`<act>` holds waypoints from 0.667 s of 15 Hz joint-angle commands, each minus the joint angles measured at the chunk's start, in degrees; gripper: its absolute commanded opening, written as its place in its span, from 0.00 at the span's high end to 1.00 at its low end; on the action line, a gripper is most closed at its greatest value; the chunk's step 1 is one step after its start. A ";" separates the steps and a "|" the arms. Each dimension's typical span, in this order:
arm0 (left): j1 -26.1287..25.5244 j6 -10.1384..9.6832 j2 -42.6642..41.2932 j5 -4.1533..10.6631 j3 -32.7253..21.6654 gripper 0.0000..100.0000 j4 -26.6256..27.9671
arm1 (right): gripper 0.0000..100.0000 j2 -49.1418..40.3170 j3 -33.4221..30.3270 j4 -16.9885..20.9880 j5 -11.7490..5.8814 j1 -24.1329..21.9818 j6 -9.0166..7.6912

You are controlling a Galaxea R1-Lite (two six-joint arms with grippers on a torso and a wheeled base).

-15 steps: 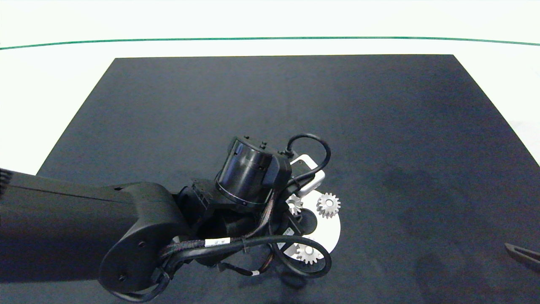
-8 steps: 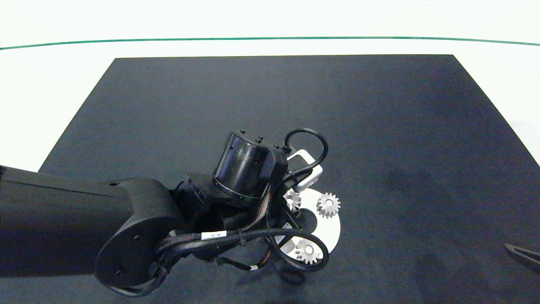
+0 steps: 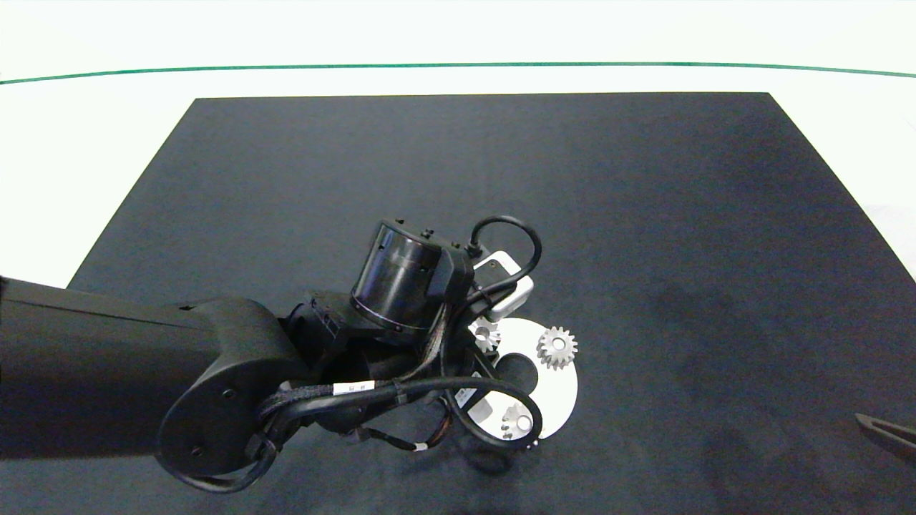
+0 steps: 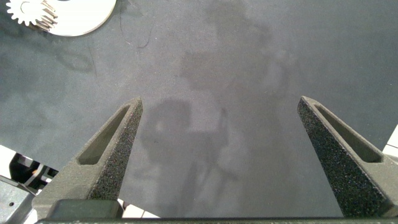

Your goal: Install three planetary gears onto the carrier pins

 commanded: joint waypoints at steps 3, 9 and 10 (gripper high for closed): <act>0.03 0.04 -0.43 0.11 0.79 0.84 -0.06 | 0.00 0.05 -0.01 0.15 -0.12 0.02 -0.08; -0.05 -0.23 -0.60 0.11 1.50 0.84 -0.23 | 0.00 0.05 -0.01 0.15 -0.03 0.02 -0.08; -0.05 -0.32 -0.52 0.02 1.67 0.84 -0.23 | 0.00 -0.04 -0.01 0.15 -0.03 0.02 -0.08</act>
